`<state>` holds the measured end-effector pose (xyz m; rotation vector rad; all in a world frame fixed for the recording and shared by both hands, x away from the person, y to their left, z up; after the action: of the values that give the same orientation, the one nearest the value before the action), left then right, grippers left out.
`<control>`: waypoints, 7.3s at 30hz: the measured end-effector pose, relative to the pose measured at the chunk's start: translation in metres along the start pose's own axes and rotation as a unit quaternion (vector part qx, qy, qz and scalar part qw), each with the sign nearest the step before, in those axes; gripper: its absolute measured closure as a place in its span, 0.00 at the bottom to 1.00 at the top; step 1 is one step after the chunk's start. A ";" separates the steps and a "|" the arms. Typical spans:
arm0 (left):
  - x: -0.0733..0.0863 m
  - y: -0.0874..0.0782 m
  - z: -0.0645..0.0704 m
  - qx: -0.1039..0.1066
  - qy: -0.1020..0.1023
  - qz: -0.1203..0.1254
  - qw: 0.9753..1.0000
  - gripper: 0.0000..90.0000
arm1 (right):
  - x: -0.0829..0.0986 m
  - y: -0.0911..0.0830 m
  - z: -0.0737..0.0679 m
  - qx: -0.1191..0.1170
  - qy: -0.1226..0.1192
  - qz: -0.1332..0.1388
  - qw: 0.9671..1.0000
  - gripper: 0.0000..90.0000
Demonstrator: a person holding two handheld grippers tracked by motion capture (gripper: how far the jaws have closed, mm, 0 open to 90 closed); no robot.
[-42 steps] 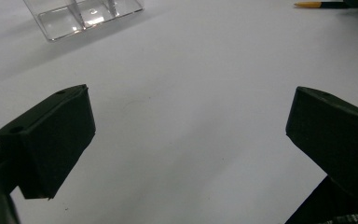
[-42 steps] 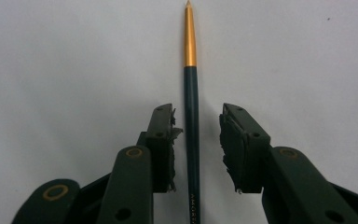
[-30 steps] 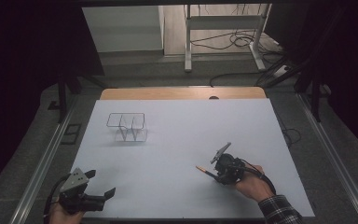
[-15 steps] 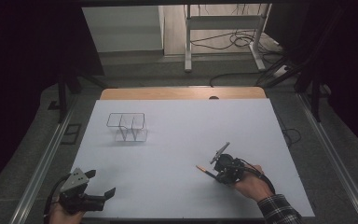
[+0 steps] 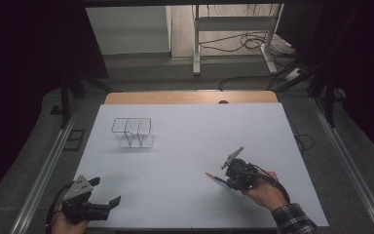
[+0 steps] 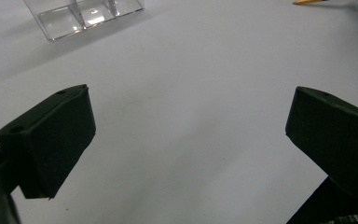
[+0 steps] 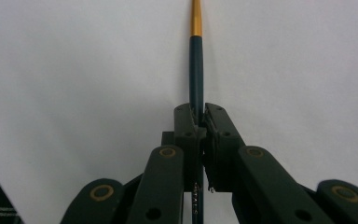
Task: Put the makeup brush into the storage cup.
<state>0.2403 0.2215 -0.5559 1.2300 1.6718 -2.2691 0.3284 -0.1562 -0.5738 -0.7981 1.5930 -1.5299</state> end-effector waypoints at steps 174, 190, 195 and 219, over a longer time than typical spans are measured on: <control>-0.162 0.070 0.130 0.433 -0.094 0.099 0.891 0.92 | -0.065 -0.071 -0.065 -0.011 -0.021 0.302 0.953 0.93; -0.161 0.067 0.121 0.399 -0.087 0.105 0.907 0.92 | -0.062 -0.068 -0.062 -0.024 -0.010 0.303 0.953 0.86; -0.159 0.069 0.120 0.388 -0.083 0.103 0.912 0.92 | -0.060 -0.068 -0.060 -0.025 -0.004 0.302 0.953 0.84; -0.158 0.062 0.111 0.325 -0.049 0.108 0.938 0.92 | -0.050 -0.064 -0.049 -0.020 0.011 0.289 0.957 0.69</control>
<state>0.3160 0.0436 -0.4955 1.2767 0.7055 -2.7655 0.3064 -0.0938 -0.5054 -0.2882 1.6842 -1.0846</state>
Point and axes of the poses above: each handheld gripper's, and its own axes: y roughly forward along the jaws, x roughly out of its underside, z roughly to its right, the point moved 10 cm from there along y, roughly forward along the jaws, and after that the axes turned 12 degrees about -z, right-handed, at the moved point
